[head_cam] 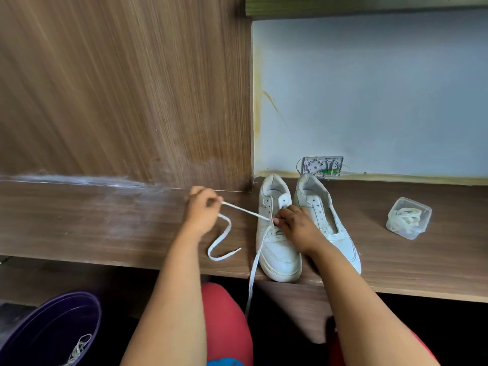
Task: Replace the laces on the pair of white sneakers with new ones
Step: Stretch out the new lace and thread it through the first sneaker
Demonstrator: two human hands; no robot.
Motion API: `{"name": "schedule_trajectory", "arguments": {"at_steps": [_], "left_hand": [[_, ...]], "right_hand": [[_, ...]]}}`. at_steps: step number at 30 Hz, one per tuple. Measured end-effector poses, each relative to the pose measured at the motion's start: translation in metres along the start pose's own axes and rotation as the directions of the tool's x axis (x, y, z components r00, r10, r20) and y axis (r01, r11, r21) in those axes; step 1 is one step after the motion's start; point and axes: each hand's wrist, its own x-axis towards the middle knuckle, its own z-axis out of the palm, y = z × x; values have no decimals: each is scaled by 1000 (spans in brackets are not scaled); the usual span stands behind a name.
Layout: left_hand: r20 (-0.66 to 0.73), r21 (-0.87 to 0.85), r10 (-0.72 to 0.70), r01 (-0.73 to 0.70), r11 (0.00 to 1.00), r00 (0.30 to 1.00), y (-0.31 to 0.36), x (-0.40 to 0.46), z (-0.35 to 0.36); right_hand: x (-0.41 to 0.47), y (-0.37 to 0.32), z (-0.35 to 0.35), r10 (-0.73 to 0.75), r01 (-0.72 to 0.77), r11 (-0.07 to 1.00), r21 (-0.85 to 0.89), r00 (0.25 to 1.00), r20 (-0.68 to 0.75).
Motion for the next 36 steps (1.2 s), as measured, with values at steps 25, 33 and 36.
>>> {"name": "schedule_trajectory", "arguments": {"at_steps": [25,33,36], "left_hand": [[382,244,-61,-37,969,922,14,-12,12],[526,216,63,-205,955,848,33,-18,68],[494,174,121,-235,956,861,31,-16,65]], "right_hand": [[-4,-9,-1,-16,16,1000,-2,1000,-21],[-11,-16,-15,45,-38,996,78,994,-96],[-14,-17,-24,90,-71,990,126,984,-153]]}}
